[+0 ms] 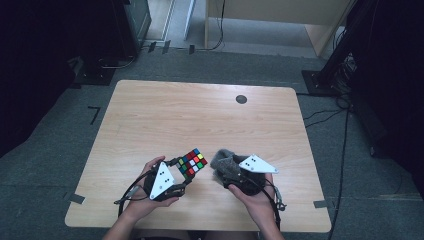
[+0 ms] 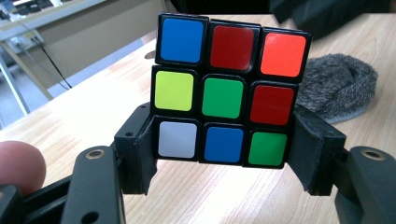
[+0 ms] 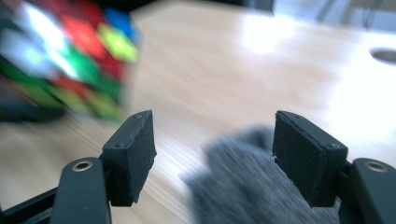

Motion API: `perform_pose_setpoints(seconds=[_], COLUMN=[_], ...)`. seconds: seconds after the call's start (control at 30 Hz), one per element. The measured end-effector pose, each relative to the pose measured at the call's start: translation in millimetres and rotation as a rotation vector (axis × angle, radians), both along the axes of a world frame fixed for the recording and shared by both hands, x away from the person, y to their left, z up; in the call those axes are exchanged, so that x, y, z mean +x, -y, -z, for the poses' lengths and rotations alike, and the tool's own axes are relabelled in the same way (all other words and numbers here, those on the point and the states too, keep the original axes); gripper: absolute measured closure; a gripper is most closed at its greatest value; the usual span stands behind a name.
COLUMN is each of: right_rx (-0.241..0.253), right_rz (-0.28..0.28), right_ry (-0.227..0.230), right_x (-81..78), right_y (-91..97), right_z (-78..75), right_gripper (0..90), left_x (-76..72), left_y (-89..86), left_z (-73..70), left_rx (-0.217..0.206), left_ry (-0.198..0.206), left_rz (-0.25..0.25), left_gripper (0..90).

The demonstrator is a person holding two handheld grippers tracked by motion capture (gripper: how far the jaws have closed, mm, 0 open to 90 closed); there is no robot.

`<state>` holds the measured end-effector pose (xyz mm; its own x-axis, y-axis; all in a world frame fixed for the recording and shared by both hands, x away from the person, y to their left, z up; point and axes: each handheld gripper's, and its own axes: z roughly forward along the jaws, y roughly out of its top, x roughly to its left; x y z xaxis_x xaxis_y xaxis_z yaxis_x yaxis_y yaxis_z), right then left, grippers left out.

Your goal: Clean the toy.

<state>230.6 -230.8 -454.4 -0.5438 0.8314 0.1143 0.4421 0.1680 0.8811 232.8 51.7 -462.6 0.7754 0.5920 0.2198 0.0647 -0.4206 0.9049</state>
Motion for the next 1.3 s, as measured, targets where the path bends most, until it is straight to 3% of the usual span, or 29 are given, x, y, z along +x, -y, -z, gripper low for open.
perform_pose_setpoints(seconds=[0.13, 0.23, 0.27, 0.4, 0.53, 0.67, 0.97, 1.13, 1.3], right_rx=[-0.085, -0.197, -0.213, -0.188, -0.282, -0.268, -0.248, -0.168, -0.157], right_rz=[0.008, 0.049, 0.057, 0.055, 0.042, 0.047, 0.040, 0.057, 0.067], right_ry=[-0.085, -0.050, -0.042, -0.089, -0.065, -0.082, -0.097, -0.125, -0.068], right_x=[14.1, 17.8, 18.7, 22.8, 20.2, 20.7, 20.8, 20.8, 17.3], right_y=[3.7, 3.9, 4.8, 8.4, 2.3, 2.8, 6.0, 11.1, 18.1], right_z=[34.1, 50.9, 54.2, 63.9, 68.2, 68.2, 68.2, 65.5, 49.2], right_gripper=[32.8, 36.0, 37.3, 35.1, 31.9, 31.7, 30.7, 31.7, 33.1], left_x=[4.9, 9.4, 10.5, 12.6, 13.3, 15.2, 18.0, 18.4, 18.3], left_y=[-5.0, -8.7, -9.6, -12.3, -11.6, -11.6, -16.4, -17.5, -18.4], left_z=[-0.6, -0.7, -0.7, -1.1, -1.5, 0.0, -1.6, -2.2, -2.8], left_rx=[-0.032, -0.060, -0.070, -0.078, -0.080, -0.075, -0.122, -0.128, -0.129], left_ry=[-0.045, -0.092, -0.105, -0.128, -0.146, -0.168, -0.197, -0.197, -0.195], left_rz=[-0.008, -0.016, -0.023, -0.033, -0.040, -0.056, -0.053, -0.053, -0.050], left_gripper=[34.4, 34.4, 34.4, 34.4, 34.4, 34.3, 34.4, 34.4, 34.3])
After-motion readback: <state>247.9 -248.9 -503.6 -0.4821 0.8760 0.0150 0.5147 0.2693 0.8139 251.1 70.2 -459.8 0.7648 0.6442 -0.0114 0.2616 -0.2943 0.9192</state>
